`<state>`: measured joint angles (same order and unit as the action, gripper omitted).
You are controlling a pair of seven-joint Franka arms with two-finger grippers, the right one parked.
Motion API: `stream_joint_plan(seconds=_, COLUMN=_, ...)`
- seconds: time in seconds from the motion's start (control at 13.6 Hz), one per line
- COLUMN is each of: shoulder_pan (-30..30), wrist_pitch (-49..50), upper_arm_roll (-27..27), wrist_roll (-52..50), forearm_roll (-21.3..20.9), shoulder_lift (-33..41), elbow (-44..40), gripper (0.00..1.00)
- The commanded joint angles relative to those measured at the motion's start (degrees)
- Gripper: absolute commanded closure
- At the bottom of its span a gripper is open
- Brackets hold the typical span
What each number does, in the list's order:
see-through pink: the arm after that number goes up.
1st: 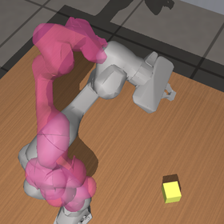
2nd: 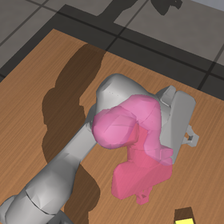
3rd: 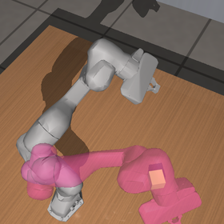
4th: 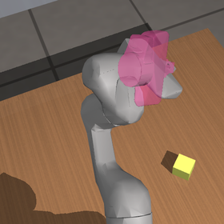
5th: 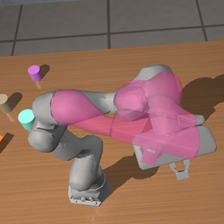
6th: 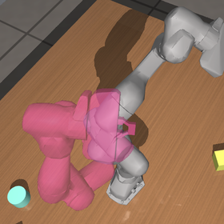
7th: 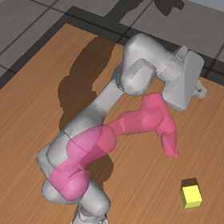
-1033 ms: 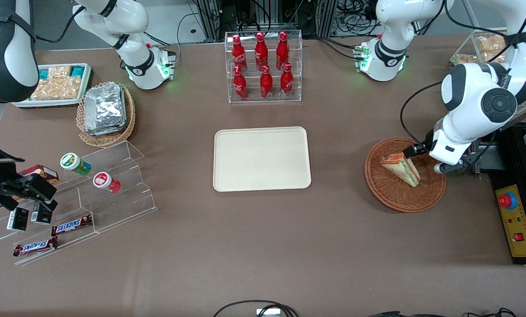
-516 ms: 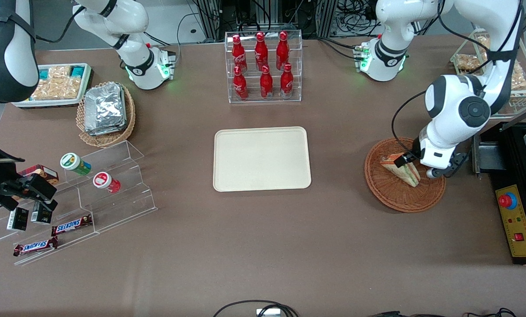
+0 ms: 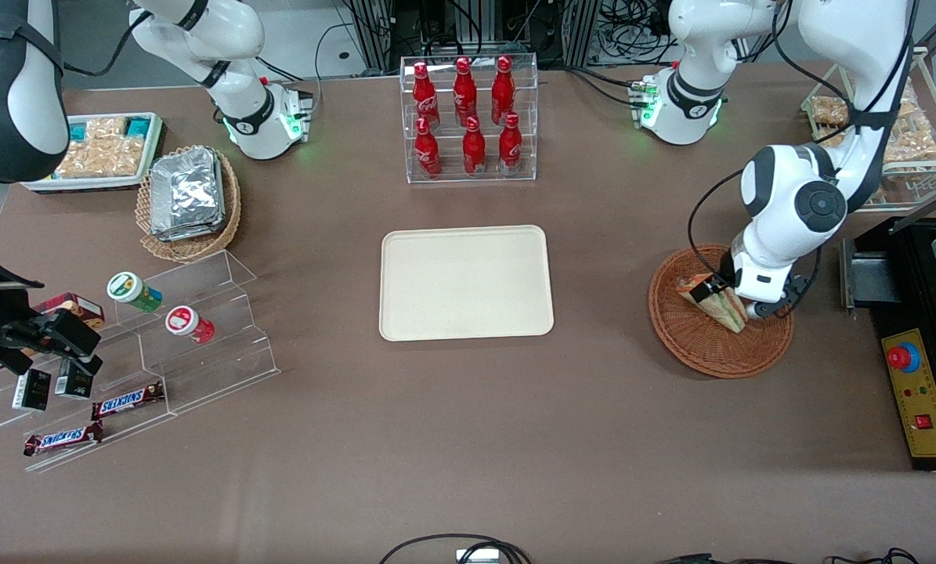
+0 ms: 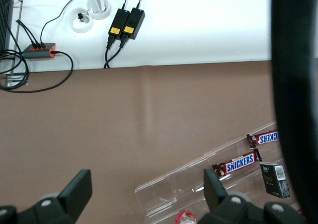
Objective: Place sandwich from basket to tray
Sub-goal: 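Lower the left gripper and close it on the sandwich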
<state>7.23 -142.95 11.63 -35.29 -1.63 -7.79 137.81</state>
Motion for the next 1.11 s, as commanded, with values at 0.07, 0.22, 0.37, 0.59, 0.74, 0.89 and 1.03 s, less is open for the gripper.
stream_joint_plan(seconds=0.07, shoulder_pan=-0.46, wrist_pitch=-2.15, upper_arm_roll=-0.38, wrist_roll=-1.09, forearm_roll=0.23, shoulder_lift=-1.7, elbow=0.62, gripper=0.0)
stream_joint_plan(seconds=0.22, shoulder_pan=-0.2, wrist_pitch=-2.59, upper_arm_roll=-0.47, wrist_roll=-1.09, forearm_roll=0.23, shoulder_lift=-2.23, elbow=0.53, gripper=0.0)
stream_joint_plan(seconds=0.37, shoulder_pan=0.07, wrist_pitch=-2.68, upper_arm_roll=-0.56, wrist_roll=-1.18, forearm_roll=0.23, shoulder_lift=-2.58, elbow=0.36, gripper=0.02)
stream_joint_plan(seconds=0.59, shoulder_pan=0.16, wrist_pitch=-3.21, upper_arm_roll=-0.73, wrist_roll=-1.44, forearm_roll=0.23, shoulder_lift=-3.03, elbow=0.27, gripper=0.69)
stream_joint_plan(seconds=0.74, shoulder_pan=0.16, wrist_pitch=-3.21, upper_arm_roll=-0.73, wrist_roll=-2.32, forearm_roll=0.14, shoulder_lift=-3.03, elbow=0.01, gripper=1.0)
stream_joint_plan(seconds=0.89, shoulder_pan=0.16, wrist_pitch=-2.51, upper_arm_roll=-0.65, wrist_roll=-2.85, forearm_roll=0.14, shoulder_lift=-1.98, elbow=-0.26, gripper=1.0)
stream_joint_plan(seconds=1.03, shoulder_pan=0.07, wrist_pitch=0.89, upper_arm_roll=-0.56, wrist_roll=-2.42, forearm_roll=-0.12, shoulder_lift=0.48, elbow=-1.39, gripper=1.0)
